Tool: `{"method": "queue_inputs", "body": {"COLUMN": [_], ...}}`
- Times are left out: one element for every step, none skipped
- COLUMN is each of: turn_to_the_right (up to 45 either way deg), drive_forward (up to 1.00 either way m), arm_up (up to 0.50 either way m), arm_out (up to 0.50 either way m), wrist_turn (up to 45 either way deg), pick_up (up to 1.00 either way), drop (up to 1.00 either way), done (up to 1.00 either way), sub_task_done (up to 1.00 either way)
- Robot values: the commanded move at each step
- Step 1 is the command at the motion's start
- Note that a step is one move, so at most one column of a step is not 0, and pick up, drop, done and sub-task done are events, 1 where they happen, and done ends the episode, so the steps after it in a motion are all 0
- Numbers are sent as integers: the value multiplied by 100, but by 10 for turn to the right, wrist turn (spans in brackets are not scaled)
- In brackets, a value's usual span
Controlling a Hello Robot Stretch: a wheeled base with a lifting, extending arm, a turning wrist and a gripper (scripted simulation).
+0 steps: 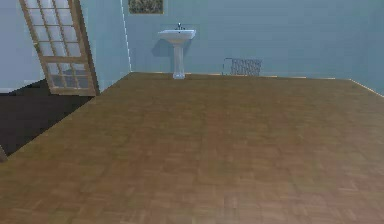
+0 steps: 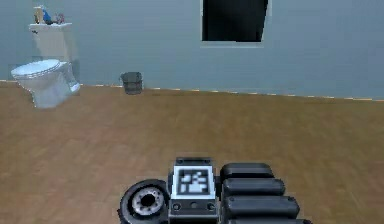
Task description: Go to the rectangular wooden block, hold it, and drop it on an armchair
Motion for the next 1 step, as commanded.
{"method": "queue_inputs", "body": {"turn_to_the_right": [-240], "drive_forward": [0], "arm_up": [0], "arm_out": [0], "wrist_turn": [0], "pick_up": [0], "drop": [0], "done": [0], "sub_task_done": [0]}}
